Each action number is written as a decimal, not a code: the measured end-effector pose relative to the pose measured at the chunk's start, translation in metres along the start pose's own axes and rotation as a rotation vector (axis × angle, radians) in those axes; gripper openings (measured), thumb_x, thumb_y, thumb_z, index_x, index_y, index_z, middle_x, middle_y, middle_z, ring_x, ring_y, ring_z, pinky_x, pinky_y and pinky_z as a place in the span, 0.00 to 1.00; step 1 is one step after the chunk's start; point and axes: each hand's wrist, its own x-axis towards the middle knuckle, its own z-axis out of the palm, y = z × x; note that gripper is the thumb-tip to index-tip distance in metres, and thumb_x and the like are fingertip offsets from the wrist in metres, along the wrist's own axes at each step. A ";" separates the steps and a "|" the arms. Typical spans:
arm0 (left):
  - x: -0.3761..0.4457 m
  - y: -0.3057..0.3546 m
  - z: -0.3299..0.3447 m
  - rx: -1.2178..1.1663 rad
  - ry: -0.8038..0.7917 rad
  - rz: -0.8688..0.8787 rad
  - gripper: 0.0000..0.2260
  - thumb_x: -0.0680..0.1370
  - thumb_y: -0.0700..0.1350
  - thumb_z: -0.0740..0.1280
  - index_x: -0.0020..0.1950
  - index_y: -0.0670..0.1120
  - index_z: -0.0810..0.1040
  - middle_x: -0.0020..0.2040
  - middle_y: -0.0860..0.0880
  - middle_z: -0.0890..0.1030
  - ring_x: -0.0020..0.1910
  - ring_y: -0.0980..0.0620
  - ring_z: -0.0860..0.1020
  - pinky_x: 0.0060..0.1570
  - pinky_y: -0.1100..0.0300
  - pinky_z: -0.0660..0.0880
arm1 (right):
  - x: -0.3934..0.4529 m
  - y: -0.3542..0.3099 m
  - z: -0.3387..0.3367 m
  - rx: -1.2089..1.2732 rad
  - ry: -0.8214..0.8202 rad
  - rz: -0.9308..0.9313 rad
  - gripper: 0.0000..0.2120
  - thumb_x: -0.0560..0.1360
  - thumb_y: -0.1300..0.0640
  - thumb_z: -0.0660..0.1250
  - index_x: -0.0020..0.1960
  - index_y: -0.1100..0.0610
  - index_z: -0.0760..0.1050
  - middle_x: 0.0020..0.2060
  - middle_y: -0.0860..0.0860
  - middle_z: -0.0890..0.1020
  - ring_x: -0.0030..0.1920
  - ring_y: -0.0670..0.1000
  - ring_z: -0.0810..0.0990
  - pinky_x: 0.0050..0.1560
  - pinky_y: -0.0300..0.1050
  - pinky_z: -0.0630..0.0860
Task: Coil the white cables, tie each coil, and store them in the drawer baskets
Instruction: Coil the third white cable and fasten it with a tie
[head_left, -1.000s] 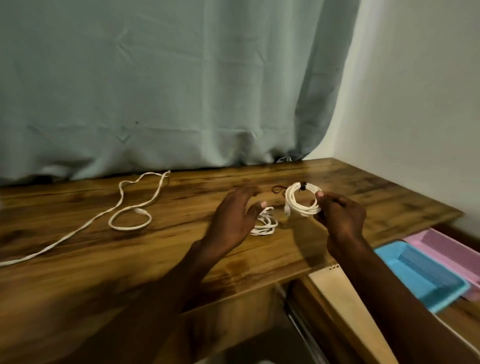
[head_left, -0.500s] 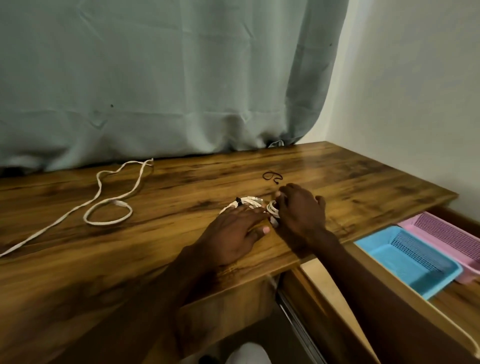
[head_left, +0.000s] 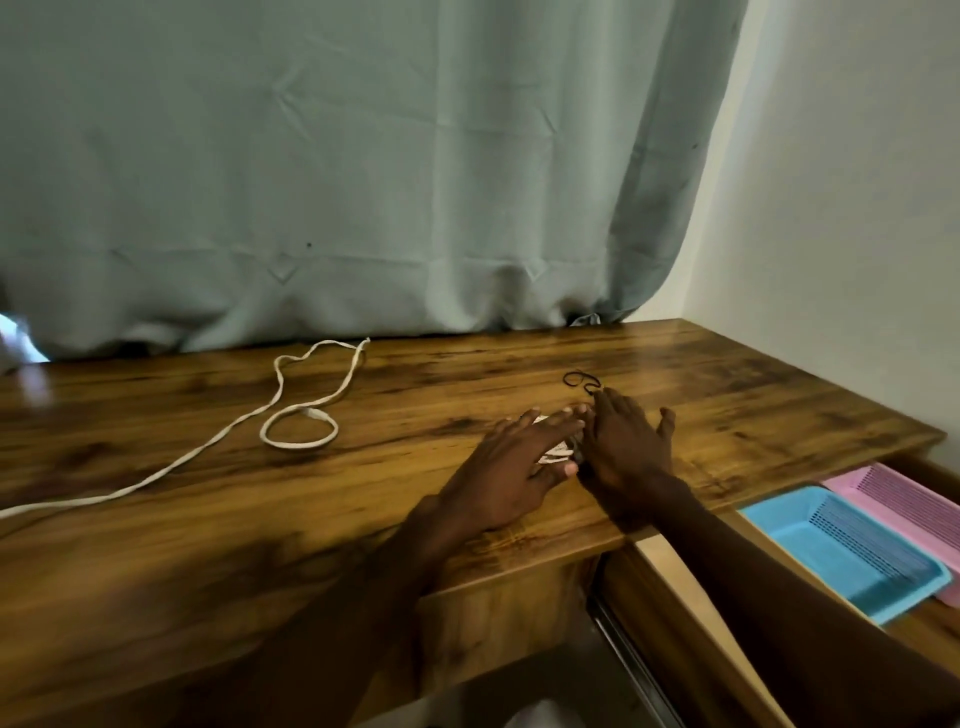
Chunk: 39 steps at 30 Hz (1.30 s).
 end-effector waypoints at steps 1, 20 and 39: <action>-0.001 0.001 -0.004 -0.009 0.029 0.012 0.26 0.83 0.58 0.62 0.81 0.60 0.61 0.82 0.60 0.60 0.82 0.52 0.54 0.79 0.45 0.53 | 0.002 -0.005 -0.006 0.024 0.083 -0.001 0.21 0.84 0.45 0.54 0.73 0.54 0.68 0.75 0.52 0.71 0.77 0.54 0.67 0.76 0.70 0.51; -0.224 -0.135 -0.194 0.839 0.345 -0.991 0.11 0.78 0.47 0.66 0.60 0.48 0.75 0.59 0.46 0.78 0.59 0.42 0.76 0.57 0.47 0.70 | 0.002 -0.381 0.055 0.678 -0.126 -1.027 0.17 0.74 0.62 0.64 0.60 0.53 0.82 0.59 0.51 0.84 0.61 0.54 0.80 0.63 0.51 0.76; -0.164 -0.232 -0.237 0.073 0.821 -0.524 0.18 0.80 0.52 0.71 0.67 0.49 0.73 0.63 0.55 0.77 0.60 0.62 0.74 0.57 0.67 0.71 | 0.062 -0.355 0.058 1.445 0.125 -0.318 0.07 0.75 0.64 0.75 0.51 0.55 0.88 0.42 0.46 0.89 0.44 0.39 0.85 0.46 0.31 0.76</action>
